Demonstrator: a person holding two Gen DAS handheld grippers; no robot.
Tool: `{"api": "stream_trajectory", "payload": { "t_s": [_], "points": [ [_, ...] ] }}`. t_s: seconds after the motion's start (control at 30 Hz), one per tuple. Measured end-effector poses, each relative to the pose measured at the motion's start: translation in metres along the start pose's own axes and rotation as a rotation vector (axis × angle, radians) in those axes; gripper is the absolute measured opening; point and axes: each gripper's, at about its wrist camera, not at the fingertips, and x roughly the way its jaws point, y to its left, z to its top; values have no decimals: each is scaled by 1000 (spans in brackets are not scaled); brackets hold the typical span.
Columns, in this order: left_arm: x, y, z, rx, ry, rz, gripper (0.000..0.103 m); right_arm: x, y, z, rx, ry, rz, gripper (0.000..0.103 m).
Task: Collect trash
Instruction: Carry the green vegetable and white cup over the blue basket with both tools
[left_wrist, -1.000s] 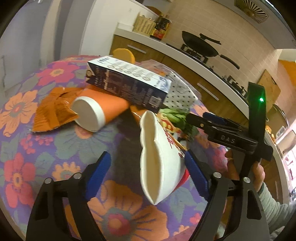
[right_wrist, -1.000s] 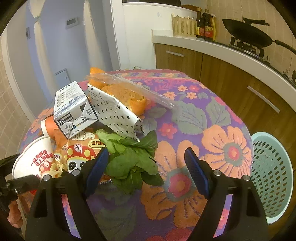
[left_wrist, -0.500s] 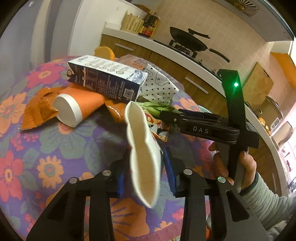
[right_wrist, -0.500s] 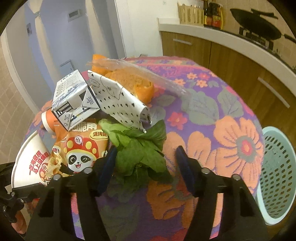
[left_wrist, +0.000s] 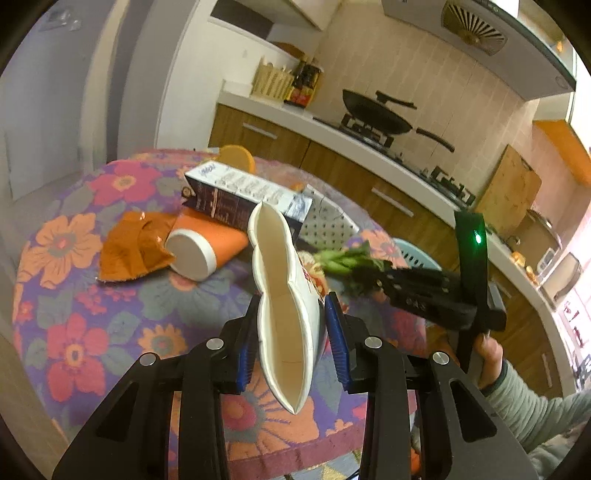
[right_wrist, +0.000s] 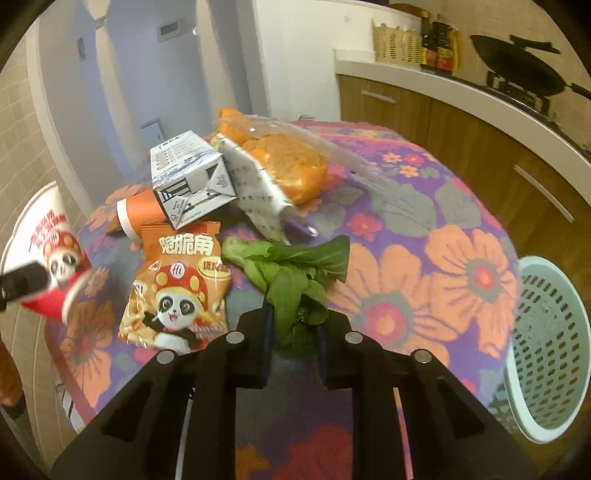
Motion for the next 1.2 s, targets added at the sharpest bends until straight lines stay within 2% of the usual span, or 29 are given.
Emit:
{"api": "stream_trajectory", "payload": {
  "t_s": [0.13,0.3,0.43,0.67,0.93,1.2],
  "points": [
    [3,-5,5,10,-8,-8,32,-14,-16,-8,30,-8,-23,15],
    [11,-25,17,49,-6,-33,33,-46,-42,-16,81,-62,-42,15],
    [24,-52,31,108,4,-50,33,-70,-61,-18,108,-108,-67,15],
    [57,-105,53,199,31,-86,33,-107,-104,-21,158,-195,-159,15],
    [126,-182,81,313,113,-115,32,-127,-180,-34,305,-229,-257,15],
    [208,-246,81,363,231,-144,32,-117,-255,-61,486,-176,-341,15]
  ]
}}
